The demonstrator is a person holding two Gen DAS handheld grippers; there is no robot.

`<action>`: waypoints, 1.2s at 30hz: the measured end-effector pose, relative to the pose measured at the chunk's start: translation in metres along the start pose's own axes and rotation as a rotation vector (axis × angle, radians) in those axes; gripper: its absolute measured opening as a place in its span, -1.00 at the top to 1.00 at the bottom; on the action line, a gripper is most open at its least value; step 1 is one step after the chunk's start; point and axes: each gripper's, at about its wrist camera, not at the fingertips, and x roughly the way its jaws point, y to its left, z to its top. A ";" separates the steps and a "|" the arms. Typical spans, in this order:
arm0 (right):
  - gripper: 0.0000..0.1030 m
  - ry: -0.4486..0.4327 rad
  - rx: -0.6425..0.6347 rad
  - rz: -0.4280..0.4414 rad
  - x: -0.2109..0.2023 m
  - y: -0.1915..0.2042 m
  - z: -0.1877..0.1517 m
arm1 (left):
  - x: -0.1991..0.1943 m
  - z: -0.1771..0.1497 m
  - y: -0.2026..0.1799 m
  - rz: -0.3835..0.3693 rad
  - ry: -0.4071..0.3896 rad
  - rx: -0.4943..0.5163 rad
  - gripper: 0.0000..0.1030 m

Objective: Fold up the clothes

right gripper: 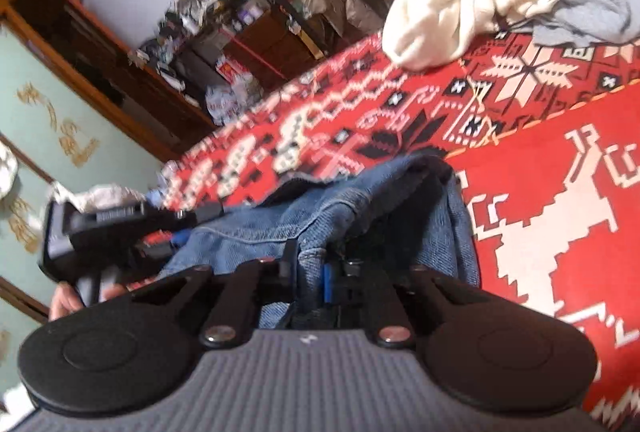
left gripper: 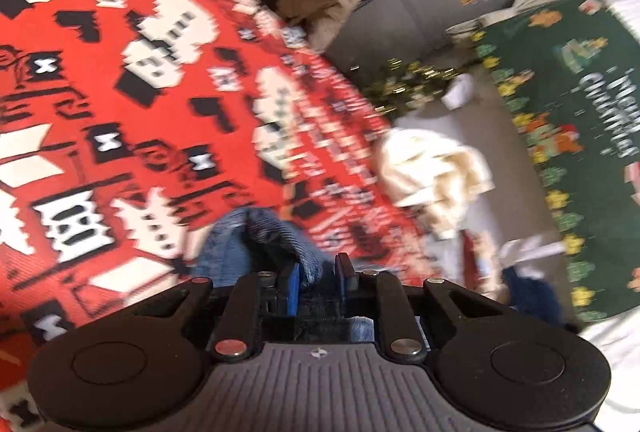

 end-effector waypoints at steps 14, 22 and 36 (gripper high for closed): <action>0.37 -0.058 0.142 -0.007 -0.023 -0.035 0.005 | -0.012 0.008 0.009 -0.018 -0.041 -0.038 0.36; 0.93 -0.015 0.180 -0.111 0.001 -0.055 0.003 | 0.004 -0.002 -0.006 0.116 0.007 0.110 0.46; 0.84 -0.138 -0.133 -0.195 0.012 -0.005 0.022 | 0.005 -0.022 -0.059 0.094 -0.027 0.359 0.73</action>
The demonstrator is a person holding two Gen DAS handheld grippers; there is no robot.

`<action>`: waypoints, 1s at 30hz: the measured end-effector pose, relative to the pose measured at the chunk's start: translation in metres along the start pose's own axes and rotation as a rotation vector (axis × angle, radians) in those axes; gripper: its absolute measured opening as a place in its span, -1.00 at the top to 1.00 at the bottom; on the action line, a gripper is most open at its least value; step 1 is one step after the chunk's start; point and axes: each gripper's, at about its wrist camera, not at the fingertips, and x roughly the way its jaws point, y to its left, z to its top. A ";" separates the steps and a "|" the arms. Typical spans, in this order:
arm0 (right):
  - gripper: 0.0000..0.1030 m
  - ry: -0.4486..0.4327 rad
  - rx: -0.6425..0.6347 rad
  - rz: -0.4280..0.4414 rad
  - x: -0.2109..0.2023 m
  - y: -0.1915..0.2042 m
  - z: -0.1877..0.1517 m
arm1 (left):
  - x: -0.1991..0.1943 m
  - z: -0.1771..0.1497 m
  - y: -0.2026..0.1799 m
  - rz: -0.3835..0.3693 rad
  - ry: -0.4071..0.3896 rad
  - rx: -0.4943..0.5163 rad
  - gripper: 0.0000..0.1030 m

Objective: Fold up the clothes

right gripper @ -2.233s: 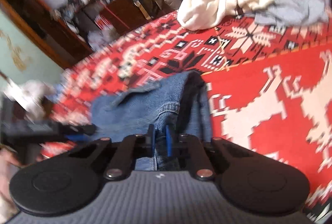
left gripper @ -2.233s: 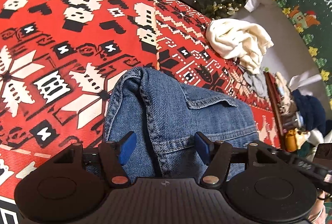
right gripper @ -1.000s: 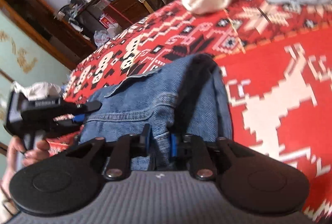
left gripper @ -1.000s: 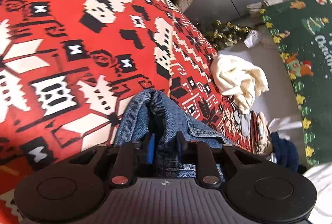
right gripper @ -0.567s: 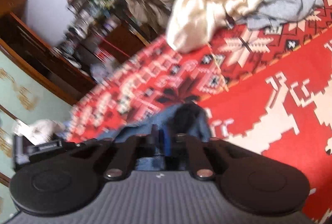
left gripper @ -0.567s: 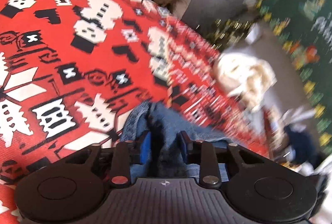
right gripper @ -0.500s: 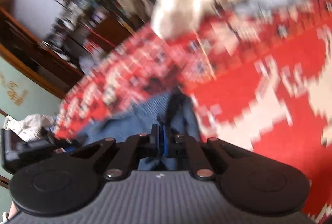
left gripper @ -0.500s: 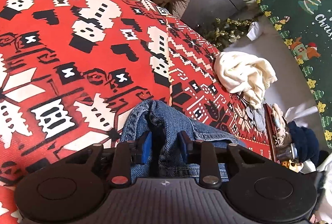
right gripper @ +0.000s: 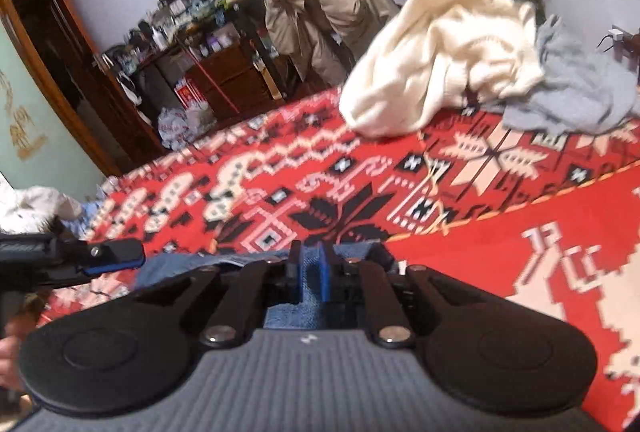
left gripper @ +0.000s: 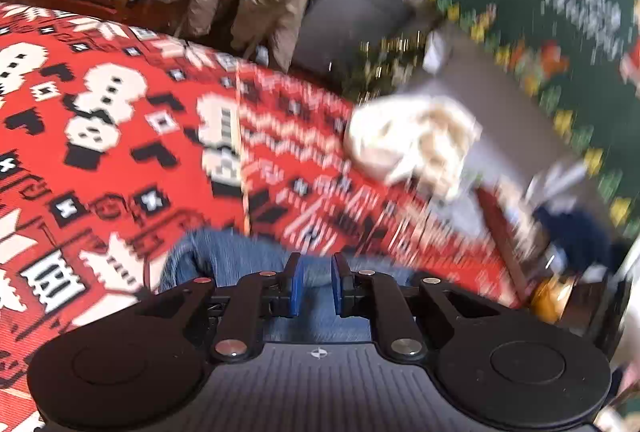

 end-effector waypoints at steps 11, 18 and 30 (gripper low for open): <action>1.00 0.067 -0.114 -0.084 0.002 -0.007 -0.017 | 0.001 -0.016 0.008 0.094 0.064 0.072 0.95; 0.84 0.004 -0.174 0.030 -0.029 0.023 -0.012 | -0.002 -0.018 -0.025 -0.021 0.027 0.148 0.86; 0.95 0.132 -0.265 -0.030 -0.028 0.027 -0.045 | -0.002 -0.035 -0.003 0.015 0.143 0.039 0.94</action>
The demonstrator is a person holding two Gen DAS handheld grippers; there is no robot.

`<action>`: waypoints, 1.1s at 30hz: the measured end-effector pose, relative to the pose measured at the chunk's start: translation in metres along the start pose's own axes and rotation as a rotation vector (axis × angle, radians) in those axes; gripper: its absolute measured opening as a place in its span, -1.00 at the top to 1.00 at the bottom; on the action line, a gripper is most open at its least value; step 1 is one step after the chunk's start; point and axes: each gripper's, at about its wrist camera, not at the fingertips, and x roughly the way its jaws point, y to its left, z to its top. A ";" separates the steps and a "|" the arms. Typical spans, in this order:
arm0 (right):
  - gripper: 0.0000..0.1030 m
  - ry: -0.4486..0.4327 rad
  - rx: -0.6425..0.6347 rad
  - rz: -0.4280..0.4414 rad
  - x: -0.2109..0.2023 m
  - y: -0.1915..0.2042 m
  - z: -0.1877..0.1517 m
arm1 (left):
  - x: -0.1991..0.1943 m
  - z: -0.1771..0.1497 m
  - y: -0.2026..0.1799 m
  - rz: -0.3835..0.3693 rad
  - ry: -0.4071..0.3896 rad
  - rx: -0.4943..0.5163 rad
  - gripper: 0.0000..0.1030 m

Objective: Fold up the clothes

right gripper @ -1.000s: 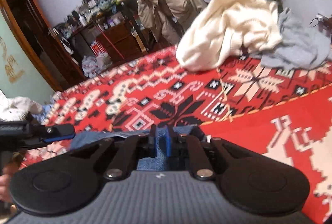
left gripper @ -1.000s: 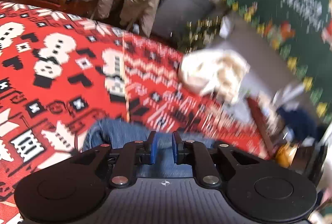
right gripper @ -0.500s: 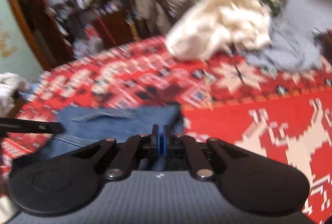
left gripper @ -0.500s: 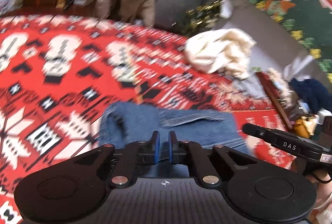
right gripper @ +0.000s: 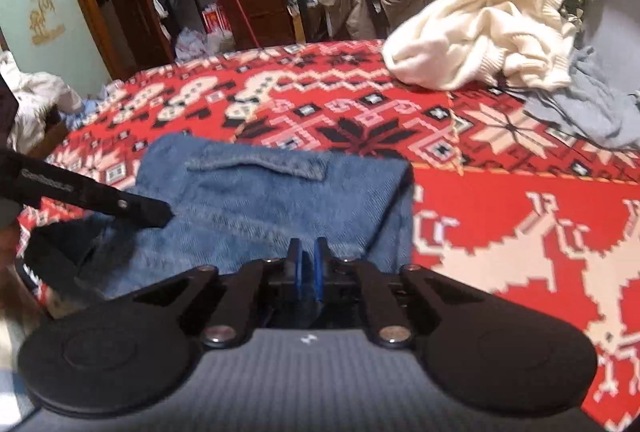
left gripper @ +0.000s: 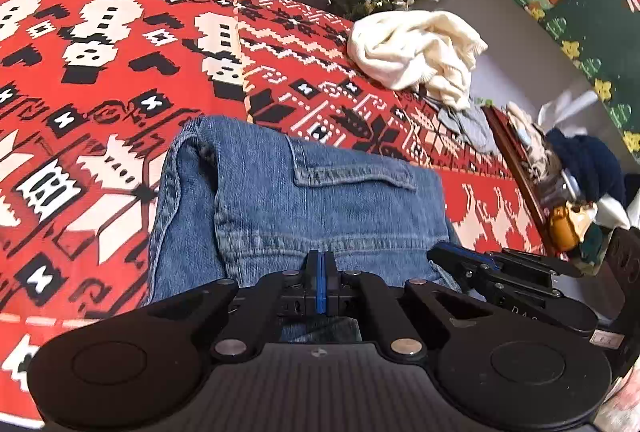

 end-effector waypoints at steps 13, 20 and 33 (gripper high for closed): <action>0.81 -0.154 0.145 0.028 -0.009 -0.018 0.038 | -0.007 0.045 0.023 0.001 -0.198 -0.085 0.88; 0.95 -0.125 0.087 -0.016 0.042 -0.028 0.030 | 0.009 0.040 0.050 0.032 -0.142 -0.145 0.95; 0.82 -0.159 0.129 0.002 0.001 -0.028 0.034 | -0.008 0.034 0.017 -0.036 -0.168 -0.058 0.92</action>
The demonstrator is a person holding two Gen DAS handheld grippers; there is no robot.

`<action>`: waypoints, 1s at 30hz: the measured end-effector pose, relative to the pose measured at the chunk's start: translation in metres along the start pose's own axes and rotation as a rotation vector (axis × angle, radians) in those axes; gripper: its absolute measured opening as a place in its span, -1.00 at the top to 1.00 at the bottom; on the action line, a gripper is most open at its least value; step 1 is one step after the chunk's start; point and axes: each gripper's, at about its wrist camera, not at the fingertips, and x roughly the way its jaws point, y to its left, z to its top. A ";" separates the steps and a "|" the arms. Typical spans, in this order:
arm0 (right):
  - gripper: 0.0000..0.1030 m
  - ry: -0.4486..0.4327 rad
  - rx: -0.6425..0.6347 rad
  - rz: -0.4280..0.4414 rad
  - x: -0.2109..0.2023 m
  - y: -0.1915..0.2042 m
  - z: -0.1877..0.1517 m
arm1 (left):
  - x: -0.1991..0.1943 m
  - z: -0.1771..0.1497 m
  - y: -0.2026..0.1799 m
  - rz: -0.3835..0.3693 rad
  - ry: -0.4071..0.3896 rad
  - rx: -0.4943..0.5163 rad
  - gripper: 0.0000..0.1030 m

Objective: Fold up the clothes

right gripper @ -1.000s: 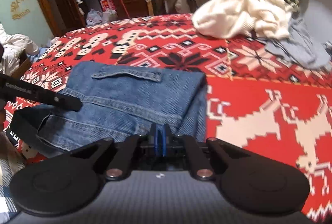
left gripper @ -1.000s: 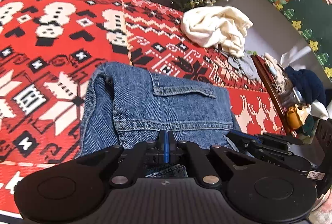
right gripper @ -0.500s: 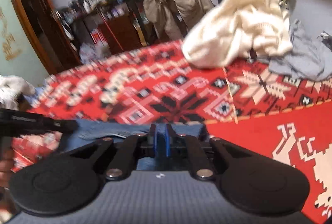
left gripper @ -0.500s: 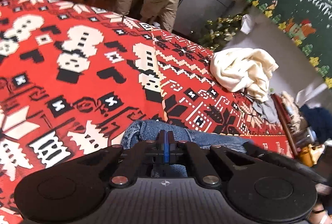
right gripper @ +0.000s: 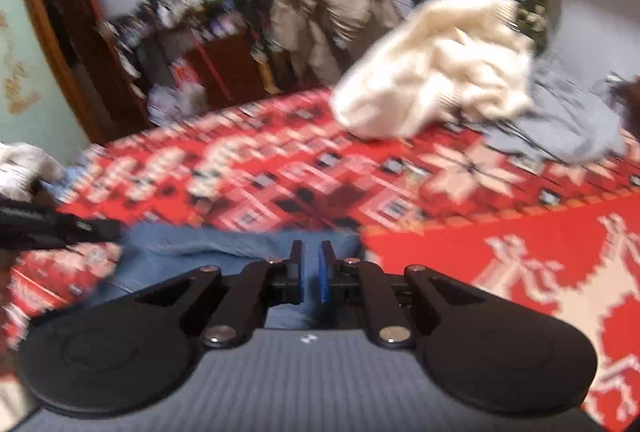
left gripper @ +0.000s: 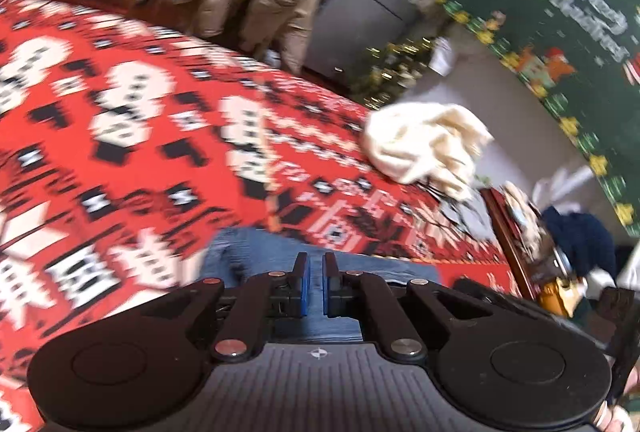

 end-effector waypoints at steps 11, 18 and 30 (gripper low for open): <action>0.84 0.093 -0.184 0.051 0.043 0.055 -0.027 | 0.034 -0.031 -0.014 0.010 0.119 0.074 0.94; 0.91 0.129 -0.152 0.084 0.018 0.038 -0.031 | 0.010 -0.030 -0.010 0.006 0.119 0.046 0.96; 0.90 0.042 -0.023 -0.049 0.034 -0.006 -0.005 | 0.015 -0.006 0.024 0.028 0.054 -0.091 0.95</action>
